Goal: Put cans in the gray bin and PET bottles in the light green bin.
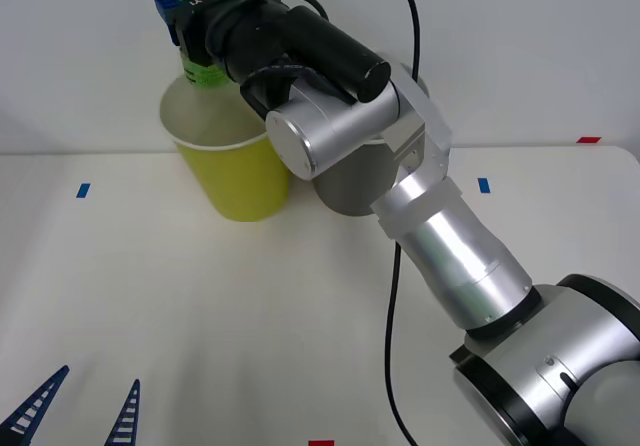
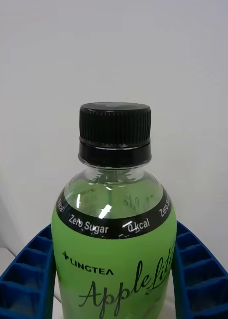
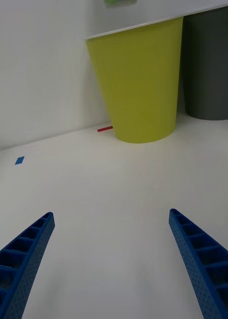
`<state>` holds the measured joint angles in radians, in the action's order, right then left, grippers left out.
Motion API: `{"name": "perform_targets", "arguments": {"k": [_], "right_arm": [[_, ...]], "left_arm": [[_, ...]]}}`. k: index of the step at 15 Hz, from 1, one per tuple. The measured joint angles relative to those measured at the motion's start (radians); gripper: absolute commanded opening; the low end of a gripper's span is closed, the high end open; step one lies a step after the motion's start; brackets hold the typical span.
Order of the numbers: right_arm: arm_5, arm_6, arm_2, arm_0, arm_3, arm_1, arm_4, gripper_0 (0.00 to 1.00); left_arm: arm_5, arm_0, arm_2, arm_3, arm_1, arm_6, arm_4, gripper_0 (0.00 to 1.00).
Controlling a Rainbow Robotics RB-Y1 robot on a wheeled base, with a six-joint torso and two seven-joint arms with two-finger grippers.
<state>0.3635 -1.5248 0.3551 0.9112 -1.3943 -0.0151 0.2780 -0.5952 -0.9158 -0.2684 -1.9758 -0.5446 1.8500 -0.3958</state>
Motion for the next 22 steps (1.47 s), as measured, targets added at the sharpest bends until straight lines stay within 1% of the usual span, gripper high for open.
{"name": "perform_targets", "arguments": {"k": [2, 6, 8, 9, 10, 12, 14, 15, 17, 20, 21, 22], "right_arm": [[0.000, -0.007, -0.005, 0.000, 0.000, -0.002, -0.031, 0.59], [0.000, -0.014, -0.019, -0.001, -0.002, -0.002, -0.050, 0.59], [0.005, -0.024, -0.020, -0.017, -0.048, -0.002, -0.056, 0.59], [0.032, -0.029, -0.021, -0.032, -0.094, -0.002, -0.057, 0.59], [0.090, -0.032, -0.022, -0.051, -0.151, -0.002, -0.057, 0.59], [0.275, -0.031, -0.032, -0.104, -0.331, 0.004, -0.049, 0.59], [0.452, -0.026, -0.053, -0.189, -0.540, 0.023, -0.018, 0.59], [0.503, -0.022, -0.062, -0.251, -0.622, 0.041, 0.004, 0.59], [0.530, -0.016, -0.075, -0.389, -0.755, 0.089, 0.041, 0.59], [0.531, -0.006, -0.078, -0.552, -0.894, 0.155, 0.060, 0.59], [0.514, -0.001, -0.071, -0.596, -0.924, 0.187, 0.063, 0.59], [0.467, 0.003, -0.058, -0.640, -0.938, 0.214, 0.065, 0.59]], "left_arm": [[0.000, 0.000, 0.000, 0.000, 0.000, 0.000, 0.000, 0.79], [0.000, 0.000, 0.000, 0.000, 0.000, 0.000, 0.000, 0.79], [0.000, 0.000, 0.000, 0.000, 0.000, 0.000, 0.000, 0.79], [0.000, 0.000, 0.000, 0.000, 0.000, 0.000, 0.000, 0.79], [0.000, 0.000, 0.000, 0.000, 0.000, 0.000, 0.000, 0.79], [0.000, 0.000, 0.000, 0.000, 0.000, 0.000, 0.000, 0.79], [0.000, 0.000, 0.000, 0.000, 0.000, 0.000, 0.000, 0.79], [0.000, 0.000, 0.000, 0.000, 0.000, 0.000, 0.000, 0.78], [0.000, 0.000, 0.000, 0.000, 0.000, 0.000, 0.000, 0.79], [0.000, 0.000, 0.000, 0.000, 0.000, 0.000, 0.000, 0.79], [0.000, 0.000, 0.000, 0.000, 0.000, 0.000, 0.000, 0.79], [0.000, 0.000, 0.000, 0.000, 0.000, 0.000, 0.000, 0.79]]}}
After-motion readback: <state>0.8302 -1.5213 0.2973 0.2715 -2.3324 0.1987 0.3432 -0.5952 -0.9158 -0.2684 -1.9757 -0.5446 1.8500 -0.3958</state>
